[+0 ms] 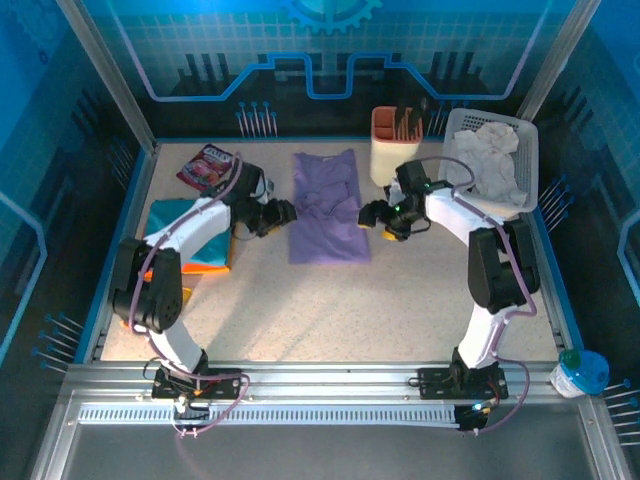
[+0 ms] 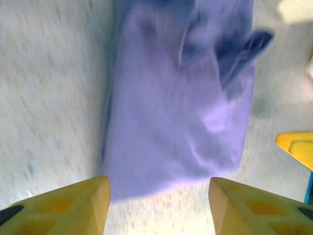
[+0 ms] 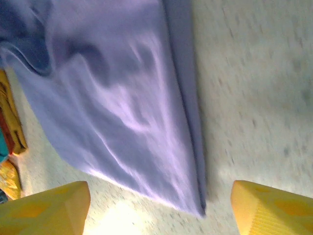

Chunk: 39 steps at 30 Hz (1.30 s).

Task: Fold and stack the t-shirts

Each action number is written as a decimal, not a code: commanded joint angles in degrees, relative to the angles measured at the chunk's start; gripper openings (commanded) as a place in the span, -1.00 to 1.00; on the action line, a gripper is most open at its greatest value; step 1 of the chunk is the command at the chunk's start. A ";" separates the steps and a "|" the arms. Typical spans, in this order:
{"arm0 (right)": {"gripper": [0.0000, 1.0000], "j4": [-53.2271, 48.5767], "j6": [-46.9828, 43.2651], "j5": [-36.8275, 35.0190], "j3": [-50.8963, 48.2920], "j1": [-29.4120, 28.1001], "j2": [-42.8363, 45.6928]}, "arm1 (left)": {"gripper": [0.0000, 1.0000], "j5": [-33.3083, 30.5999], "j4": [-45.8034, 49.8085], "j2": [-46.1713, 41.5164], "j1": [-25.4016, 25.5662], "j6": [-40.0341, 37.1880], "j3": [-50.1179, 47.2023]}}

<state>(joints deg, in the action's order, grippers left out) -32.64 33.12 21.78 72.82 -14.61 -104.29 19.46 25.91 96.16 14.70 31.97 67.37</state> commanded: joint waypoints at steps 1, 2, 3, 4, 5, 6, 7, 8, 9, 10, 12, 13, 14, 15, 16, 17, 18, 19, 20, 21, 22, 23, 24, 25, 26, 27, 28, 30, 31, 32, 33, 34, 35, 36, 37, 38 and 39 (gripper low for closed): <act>0.46 2.51 1.02 0.31 -6.52 -1.03 3.76 | 0.07 2.14 -2.06 -3.32 2.64 3.40 -8.29; 0.44 3.02 1.35 -0.16 -7.91 -1.39 4.19 | 0.06 1.86 -3.06 -3.83 3.23 4.13 -10.08; 0.42 3.88 1.98 -0.71 -9.49 -1.79 4.69 | 0.05 1.26 -4.40 -4.21 3.88 4.93 -12.27; 0.41 5.39 2.76 -1.10 -11.02 -2.25 5.04 | 0.04 1.28 -6.27 -4.29 4.25 5.82 -14.06; 0.40 6.64 3.48 -1.20 -11.97 -2.77 5.19 | 0.03 1.65 -7.70 -4.10 4.45 6.49 -15.17; 0.39 7.71 4.30 -1.54 -12.86 -3.29 4.99 | 0.02 1.72 -9.00 -3.64 4.61 7.13 -15.98; 0.38 8.42 5.02 -1.93 -13.15 -3.93 4.63 | 0.01 1.49 -9.82 -2.94 4.79 7.40 -16.30; 0.38 8.72 5.48 -2.51 -13.10 -4.53 4.17 | 0.00 1.18 -10.35 -2.39 4.89 7.50 -16.39; 0.38 8.74 6.00 -3.20 -12.77 -5.20 3.63 | -0.02 0.81 -10.83 -1.60 4.90 7.67 -16.32; 0.37 8.73 6.56 -3.64 -12.28 -5.89 3.01 | -0.04 0.67 -11.41 -0.80 4.90 7.88 -16.24; 0.35 8.16 7.36 -5.09 -11.16 -7.08 2.11 | -0.07 0.83 -12.55 0.67 4.90 8.39 -15.96; 0.34 7.79 7.79 -6.13 -10.64 -7.54 1.75 | -0.09 0.75 -13.27 1.46 4.87 8.76 -15.82; 0.33 7.79 8.19 -6.47 -10.49 -7.73 1.30 | -0.12 0.75 -13.83 2.00 4.99 9.03 -15.70; 0.31 8.16 8.61 -6.52 -10.41 -7.95 0.97 | -0.13 0.75 -14.57 2.56 4.99 9.29 -15.61; 0.30 8.44 8.99 -6.63 -10.33 -8.03 0.72 | -0.15 0.75 -14.97 3.00 4.99 9.55 -15.48; 0.28 8.60 9.36 -6.83 -10.24 -8.15 0.44 | -0.17 0.69 -15.10 3.60 4.99 9.68 -15.15; 0.27 8.73 9.50 -6.97 -10.08 -8.31 0.16 | -0.19 0.66 -15.02 4.20 4.95 9.69 -14.78; 0.26 8.76 9.48 -7.13 -9.78 -8.41 -0.10 | -0.20 0.59 -14.96 4.68 4.99 9.69 -14.47; 0.25 8.65 9.57 -7.19 -9.48 -8.56 -0.45 | -0.22 0.29 -14.85 5.15 5.00 9.69 -14.23; 0.24 8.64 9.59 -7.36 -9.16 -8.74 -0.85 | -0.23 0.00 -14.91 5.47 5.00 9.69 -14.07; 0.22 8.65 9.59 -7.50 -8.89 -8.85 -1.08 | -0.24 -0.25 -15.00 5.64 5.03 9.69 -13.95; 0.21 8.56 9.59 -7.66 -8.54 -9.01 -1.46 | -0.26 -0.54 -15.09 5.91 4.99 9.78 -13.85; 0.20 8.56 9.55 -7.56 -8.16 -9.14 -1.83 | -0.29 -0.86 -15.14 6.03 4.99 9.80 -13.68; 0.18 8.56 9.60 -7.48 -7.85 -9.24 -2.09 | -0.31 -1.05 -15.39 6.08 4.99 9.83 -13.55; 0.17 8.50 9.76 -7.47 -7.56 -9.51 -2.35 | -0.35 -1.38 -15.82 6.14 4.98 10.00 -13.58; 0.16 8.50 9.77 -7.61 -7.26 -9.79 -2.54 | -0.38 -1.68 -16.46 6.04 5.00 10.26 -13.75; 0.15 8.35 9.81 -7.84 -7.01 -9.97 -2.64 | -0.40 -1.92 -17.02 6.07 4.99 10.47 -13.76; 0.11 8.11 9.85 -8.19 -6.51 -10.14 -3.01 | -0.45 -2.02 -17.30 6.80 4.96 10.57 -13.14; 0.07 8.12 9.85 -8.29 -6.46 -10.11 -3.17 | -0.46 -1.92 -17.19 7.19 4.99 10.57 -12.70; 0.02 8.08 9.94 -8.64 -6.46 -10.17 -3.13 | -0.49 -1.88 -17.21 7.66 4.93 10.65 -12.26; -0.04 8.05 9.94 -8.94 -6.46 -10.17 -3.11 | -0.55 -1.90 -17.43 7.98 4.98 10.66 -11.94; -0.11 7.95 9.84 -9.17 -6.46 -10.16 -3.11 | -0.60 -1.89 -17.62 8.27 4.99 10.73 -11.76; -0.17 7.88 9.72 -9.39 -6.39 -10.13 -3.16 | -0.64 -2.10 -18.09 8.39 4.98 10.83 -11.73; -0.24 7.86 9.61 -9.57 -6.37 -10.09 -3.20 | -0.67 -2.05 -18.37 8.55 4.97 11.00 -11.74; -0.41 7.86 9.53 -9.44 -6.29 -10.09 -3.28 | -0.73 -2.05 -18.45 8.72 4.98 11.02 -11.57; -0.56 7.88 9.27 -9.43 -6.20 -10.09 -3.45 | -0.82 -1.99 -18.48 8.91 4.99 10.93 -11.48; -0.70 7.90 9.11 -9.34 -6.20 -9.97 -3.57 | -0.88 -1.90 -18.51 9.05 4.99 10.98 -11.39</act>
<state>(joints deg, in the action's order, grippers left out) -24.38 42.76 13.19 65.21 -24.32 -106.56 19.18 13.45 102.65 19.31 42.89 54.11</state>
